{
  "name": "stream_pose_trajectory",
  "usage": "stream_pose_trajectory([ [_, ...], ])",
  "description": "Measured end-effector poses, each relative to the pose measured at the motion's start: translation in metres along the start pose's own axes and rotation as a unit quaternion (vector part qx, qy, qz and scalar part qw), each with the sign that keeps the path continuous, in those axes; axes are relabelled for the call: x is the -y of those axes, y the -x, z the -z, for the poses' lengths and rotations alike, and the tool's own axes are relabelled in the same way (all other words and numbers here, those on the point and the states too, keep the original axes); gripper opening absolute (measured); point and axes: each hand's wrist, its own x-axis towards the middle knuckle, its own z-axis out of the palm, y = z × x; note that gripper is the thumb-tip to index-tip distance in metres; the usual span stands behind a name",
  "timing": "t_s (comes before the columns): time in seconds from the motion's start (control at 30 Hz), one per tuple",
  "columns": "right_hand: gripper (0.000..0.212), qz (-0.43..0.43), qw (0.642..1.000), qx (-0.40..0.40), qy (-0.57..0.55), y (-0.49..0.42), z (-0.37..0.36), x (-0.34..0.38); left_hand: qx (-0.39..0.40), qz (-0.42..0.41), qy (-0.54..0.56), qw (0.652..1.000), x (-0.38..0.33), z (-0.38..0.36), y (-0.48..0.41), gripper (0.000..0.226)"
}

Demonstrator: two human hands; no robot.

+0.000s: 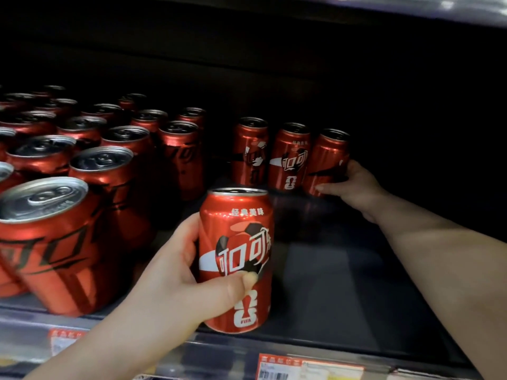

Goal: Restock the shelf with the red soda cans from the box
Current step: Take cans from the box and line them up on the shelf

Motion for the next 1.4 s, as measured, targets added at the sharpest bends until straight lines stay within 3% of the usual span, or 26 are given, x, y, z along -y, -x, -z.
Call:
stream_pose_trajectory([
  [0.23,0.075,0.003,0.998,-0.062,0.023,-0.006,-0.021,-0.002,0.000,-0.004,-0.011,1.000,-0.001,-0.001,0.000,0.055],
  [0.57,0.080,-0.021,0.995,-0.077,0.058,-0.007,-0.025,-0.002,0.006,-0.002,-0.010,1.000,-0.001,-0.001,0.001,0.055],
  [0.67,0.092,-0.055,0.984,-0.122,0.121,-0.014,-0.030,-0.001,0.013,-0.002,-0.003,1.000,0.000,0.000,0.002,0.053],
  [0.73,0.096,-0.054,0.986,-0.120,0.107,-0.015,-0.032,-0.002,0.012,0.001,-0.003,1.000,0.000,0.001,0.002,0.053],
  [0.83,0.087,-0.027,0.995,-0.085,0.047,-0.012,-0.028,-0.005,0.008,0.017,-0.009,1.000,-0.001,0.001,0.002,0.052],
  [1.23,0.081,0.005,0.991,-0.125,0.037,0.006,-0.019,-0.007,-0.008,0.015,-0.005,1.000,0.000,-0.001,0.001,0.056],
  [1.4,0.061,0.010,0.988,-0.155,-0.001,0.037,-0.013,0.011,-0.053,0.016,0.008,0.998,-0.007,-0.016,-0.013,0.077],
])
